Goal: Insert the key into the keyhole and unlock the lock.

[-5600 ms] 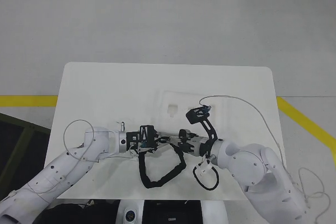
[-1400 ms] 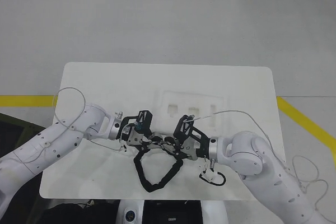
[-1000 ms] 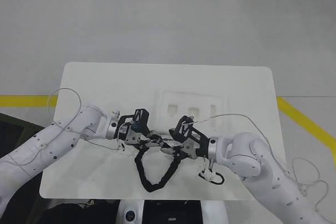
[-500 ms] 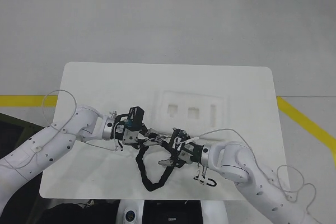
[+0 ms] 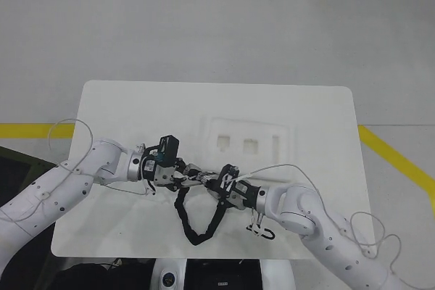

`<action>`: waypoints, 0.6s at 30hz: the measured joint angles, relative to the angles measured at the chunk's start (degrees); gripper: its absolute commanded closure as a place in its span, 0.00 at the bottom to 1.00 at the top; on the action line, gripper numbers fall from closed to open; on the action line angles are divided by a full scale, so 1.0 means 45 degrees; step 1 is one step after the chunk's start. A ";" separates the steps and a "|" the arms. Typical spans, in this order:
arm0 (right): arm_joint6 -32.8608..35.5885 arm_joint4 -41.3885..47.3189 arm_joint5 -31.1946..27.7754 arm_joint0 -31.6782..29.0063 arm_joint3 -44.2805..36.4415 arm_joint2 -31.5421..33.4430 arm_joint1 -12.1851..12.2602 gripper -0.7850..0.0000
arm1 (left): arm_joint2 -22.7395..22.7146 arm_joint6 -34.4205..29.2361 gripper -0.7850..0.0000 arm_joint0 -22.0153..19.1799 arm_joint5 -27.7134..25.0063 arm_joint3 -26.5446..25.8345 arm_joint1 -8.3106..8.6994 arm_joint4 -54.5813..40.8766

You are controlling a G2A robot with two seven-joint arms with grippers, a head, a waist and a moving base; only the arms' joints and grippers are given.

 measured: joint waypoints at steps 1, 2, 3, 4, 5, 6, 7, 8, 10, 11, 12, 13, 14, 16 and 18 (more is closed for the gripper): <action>0.0055 -0.0016 0.0066 -0.0022 -0.0015 0.0033 0.0003 1.00 | -0.0045 0.0041 1.00 0.0028 0.0000 0.0001 0.0021 0.0019; 0.0115 -0.0032 0.0121 -0.0042 -0.0042 0.0068 0.0007 1.00 | -0.0093 0.0082 1.00 0.0058 0.0000 0.0004 0.0043 0.0035; 0.0213 -0.0058 0.0186 -0.0068 -0.0083 0.0113 0.0013 1.00 | -0.0165 0.0136 1.00 0.0097 0.0000 0.0019 0.0075 0.0055; 0.0292 -0.0066 0.0229 -0.0089 -0.0121 0.0151 0.0018 1.00 | -0.0223 0.0178 1.00 0.0130 0.0000 0.0035 0.0103 0.0070; 0.0377 -0.0073 0.0264 -0.0113 -0.0159 0.0193 0.0025 1.00 | -0.0282 0.0219 1.00 0.0163 0.0000 0.0052 0.0131 0.0089; 0.0529 -0.0101 0.0320 -0.0149 -0.0214 0.0253 0.0038 1.00 | -0.0364 0.0269 1.00 0.0213 0.0000 0.0083 0.0171 0.0115; 0.0662 -0.0118 0.0376 -0.0181 -0.0265 0.0297 0.0048 1.00 | -0.0430 0.0298 1.00 0.0251 0.0000 0.0124 0.0202 0.0135; 0.0792 -0.0120 0.0433 -0.0216 -0.0324 0.0340 0.0058 1.00 | -0.0499 0.0307 1.00 0.0289 0.0000 0.0175 0.0233 0.0159; 0.1127 -0.0153 0.0565 -0.0290 -0.0453 0.0439 0.0082 1.00 | -0.0688 0.0260 1.00 0.0374 0.0003 0.0344 0.0299 0.0229; 0.1300 -0.0160 0.0659 -0.0324 -0.0503 0.0480 0.0090 1.00 | -0.0791 0.0214 1.00 0.0414 0.0050 0.0427 0.0322 0.0269; 0.1535 -0.0126 0.0823 -0.0371 -0.0575 0.0530 0.0097 1.00 | -0.0927 0.0128 1.00 0.0489 0.0215 0.0514 0.0346 0.0332; 0.1708 -0.0080 0.0937 -0.0397 -0.0642 0.0558 0.0100 1.00 | -0.1016 0.0075 1.00 0.0564 0.0357 0.0559 0.0359 0.0347; 0.1866 -0.0039 0.1015 -0.0410 -0.0713 0.0578 0.0101 0.97 | -0.1095 0.0027 1.00 0.0643 0.0488 0.0596 0.0367 0.0347; 0.2223 -0.0014 0.1090 -0.0409 -0.0822 0.0601 0.0106 0.77 | -0.1241 -0.0213 1.00 0.0799 0.0811 0.0675 0.0367 0.0369; 0.2686 0.0012 0.1258 -0.0392 -0.0876 0.0597 0.0104 0.65 | -0.1344 -0.0746 1.00 0.0890 0.1258 0.0717 0.0335 0.0481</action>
